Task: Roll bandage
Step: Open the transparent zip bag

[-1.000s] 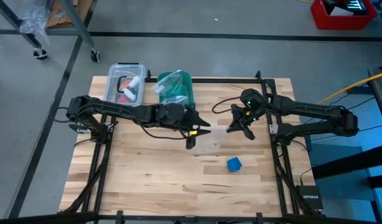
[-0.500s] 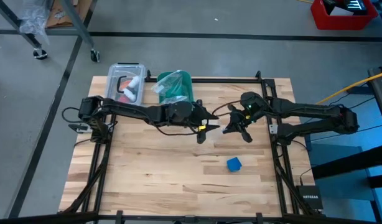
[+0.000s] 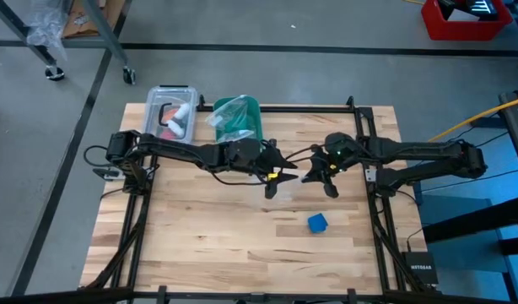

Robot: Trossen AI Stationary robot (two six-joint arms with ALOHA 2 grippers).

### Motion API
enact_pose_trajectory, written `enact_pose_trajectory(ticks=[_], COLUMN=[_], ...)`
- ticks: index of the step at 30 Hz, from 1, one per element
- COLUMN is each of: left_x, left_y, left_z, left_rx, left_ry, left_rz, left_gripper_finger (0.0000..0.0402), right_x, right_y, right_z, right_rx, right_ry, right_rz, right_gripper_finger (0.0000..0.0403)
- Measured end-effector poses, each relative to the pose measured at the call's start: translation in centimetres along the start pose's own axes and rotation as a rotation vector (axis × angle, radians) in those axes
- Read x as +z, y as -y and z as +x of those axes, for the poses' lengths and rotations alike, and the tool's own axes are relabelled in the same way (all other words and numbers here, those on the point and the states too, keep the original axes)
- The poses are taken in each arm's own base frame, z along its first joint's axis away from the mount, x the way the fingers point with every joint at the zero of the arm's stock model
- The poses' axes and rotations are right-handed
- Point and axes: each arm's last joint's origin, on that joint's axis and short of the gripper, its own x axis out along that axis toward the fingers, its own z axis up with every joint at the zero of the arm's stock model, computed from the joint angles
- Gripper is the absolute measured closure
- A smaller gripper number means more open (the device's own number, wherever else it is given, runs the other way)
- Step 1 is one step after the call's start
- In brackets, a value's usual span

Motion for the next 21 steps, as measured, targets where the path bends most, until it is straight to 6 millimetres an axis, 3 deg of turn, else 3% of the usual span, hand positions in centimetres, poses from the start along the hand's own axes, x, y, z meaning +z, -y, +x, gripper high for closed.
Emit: enact_pose_trajectory(ticks=[5, 12, 16, 21], left_x=[0.0, 0.4, 0.9, 0.0], left_y=[0.0, 0.0, 0.1, -0.1], left_z=[0.0, 0.0, 0.1, 1.4], left_rx=[0.000, 0.000, 0.017, 0.040], left_ry=[0.001, 0.040, 0.108, 0.147], left_rz=[0.000, 0.032, 0.076, 0.085], left_gripper_finger=[0.0261, 0.0261, 0.0261, 0.0261], right_x=[0.8, 3.9, 4.9, 5.8], right_y=[-0.5, -1.5, -1.5, -1.0], right_z=[-2.2, -6.6, -7.2, -6.3], right_rx=[-0.090, -0.229, -0.254, -0.233], right_ry=[-0.173, -0.310, -0.481, -0.652], right_rz=[-0.024, -0.103, -0.099, -0.124], right_gripper_finger=[0.0402, 0.0402, 0.0402, 0.0402])
